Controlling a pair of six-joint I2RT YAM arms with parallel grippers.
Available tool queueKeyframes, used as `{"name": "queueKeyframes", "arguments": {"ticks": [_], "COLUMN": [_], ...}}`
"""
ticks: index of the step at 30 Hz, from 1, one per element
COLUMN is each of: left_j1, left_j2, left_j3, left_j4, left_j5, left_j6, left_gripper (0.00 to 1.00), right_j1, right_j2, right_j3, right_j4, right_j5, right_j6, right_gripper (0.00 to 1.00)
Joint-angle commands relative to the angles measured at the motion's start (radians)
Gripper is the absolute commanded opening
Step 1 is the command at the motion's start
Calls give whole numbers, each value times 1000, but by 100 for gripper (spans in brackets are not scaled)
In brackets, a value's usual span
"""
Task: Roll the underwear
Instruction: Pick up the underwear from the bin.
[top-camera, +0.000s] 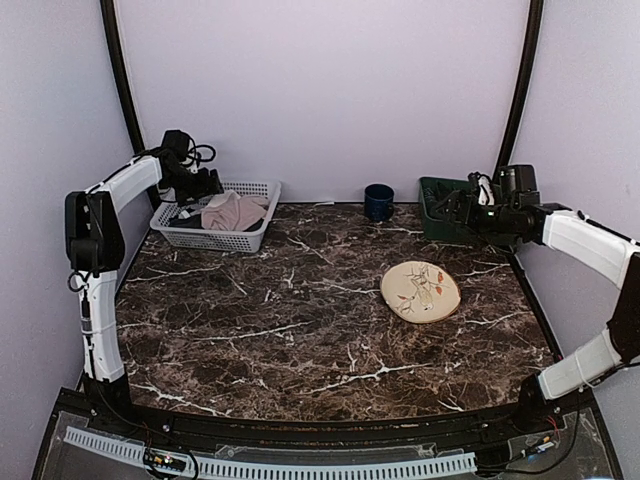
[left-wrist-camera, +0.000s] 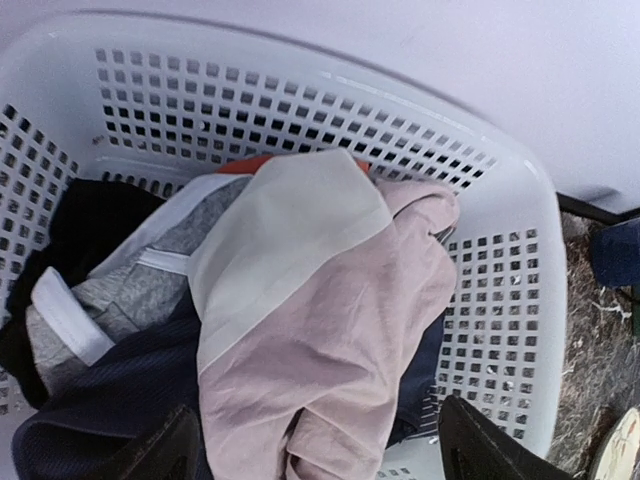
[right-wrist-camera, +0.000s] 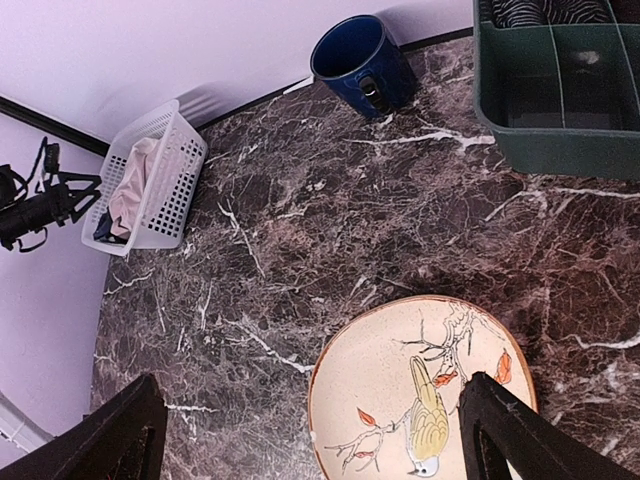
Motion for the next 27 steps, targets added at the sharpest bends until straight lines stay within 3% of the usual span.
{"name": "queueKeyframes", "arguments": {"ticks": [1, 5, 15, 27], "left_j1": [6, 10, 8, -6], "left_j2": [58, 124, 116, -150], "left_j3": [31, 67, 100, 46], "left_j4": [4, 21, 47, 25], "left_j5": [67, 103, 127, 159], "left_j6": [31, 23, 15, 68], "left_gripper": [83, 70, 1, 0], "right_j1": [-7, -8, -8, -8], "right_j2": [36, 55, 63, 42], "right_j3": [41, 48, 64, 60], "right_j4": [49, 47, 28, 5], "right_j5": [-66, -55, -56, -83], "right_j6": [31, 46, 55, 27], "right_gripper": [100, 100, 100, 100]}}
